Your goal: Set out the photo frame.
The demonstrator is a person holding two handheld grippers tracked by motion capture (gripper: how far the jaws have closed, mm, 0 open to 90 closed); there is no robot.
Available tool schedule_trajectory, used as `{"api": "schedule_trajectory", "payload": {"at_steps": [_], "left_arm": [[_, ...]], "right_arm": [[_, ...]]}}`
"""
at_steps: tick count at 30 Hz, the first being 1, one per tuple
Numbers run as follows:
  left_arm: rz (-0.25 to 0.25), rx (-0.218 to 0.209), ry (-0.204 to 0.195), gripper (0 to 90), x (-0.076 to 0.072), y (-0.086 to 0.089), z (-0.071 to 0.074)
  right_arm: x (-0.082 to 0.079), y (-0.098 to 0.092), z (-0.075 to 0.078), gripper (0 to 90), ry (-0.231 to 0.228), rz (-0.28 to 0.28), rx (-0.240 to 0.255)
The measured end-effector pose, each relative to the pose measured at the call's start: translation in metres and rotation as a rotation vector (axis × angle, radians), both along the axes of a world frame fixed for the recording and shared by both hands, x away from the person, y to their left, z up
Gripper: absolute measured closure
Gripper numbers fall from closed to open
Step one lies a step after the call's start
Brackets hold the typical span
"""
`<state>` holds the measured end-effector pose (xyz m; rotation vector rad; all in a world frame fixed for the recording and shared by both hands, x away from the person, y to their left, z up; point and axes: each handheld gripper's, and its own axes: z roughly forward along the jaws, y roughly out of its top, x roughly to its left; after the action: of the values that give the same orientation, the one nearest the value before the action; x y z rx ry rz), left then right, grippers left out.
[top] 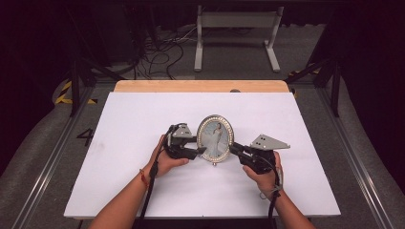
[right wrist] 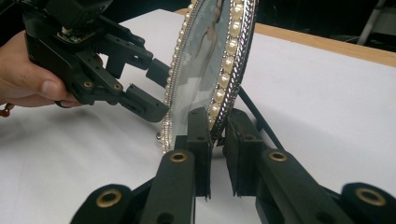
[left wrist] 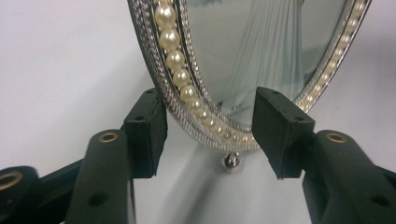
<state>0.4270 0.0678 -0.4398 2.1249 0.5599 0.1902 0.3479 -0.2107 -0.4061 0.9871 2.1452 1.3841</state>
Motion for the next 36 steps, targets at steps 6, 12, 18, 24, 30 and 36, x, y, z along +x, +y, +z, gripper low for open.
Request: {"api": "schedule_trajectory", "payload": {"at_steps": [6, 12, 18, 24, 30, 36], "left_arm": [[0.02, -0.066, -0.009, 49.5, 0.004, 0.005, 0.001], [0.011, -0.048, -0.02, 62.6, 0.004, 0.01, 0.001], [0.006, -0.02, -0.035, 62.4, 0.001, 0.011, 0.004], [-0.007, 0.036, -0.062, 63.0, -0.007, 0.01, 0.007], [-0.015, 0.004, -0.051, 59.3, -0.006, 0.015, 0.01], [0.021, -0.056, -0.09, 60.9, -0.004, 0.017, 0.012]], "right_arm": [[-0.002, -0.004, 0.002, 84.0, -0.015, -0.007, 0.016], [-0.001, -0.003, 0.001, 83.8, -0.013, -0.017, 0.016], [0.0, -0.003, 0.0, 83.7, -0.015, -0.03, 0.017], [0.006, -0.005, 0.0, 83.9, -0.022, -0.06, 0.019], [0.009, -0.005, -0.001, 82.0, -0.026, -0.063, 0.016], [0.004, -0.006, -0.002, 79.3, -0.027, -0.061, 0.001]]}}
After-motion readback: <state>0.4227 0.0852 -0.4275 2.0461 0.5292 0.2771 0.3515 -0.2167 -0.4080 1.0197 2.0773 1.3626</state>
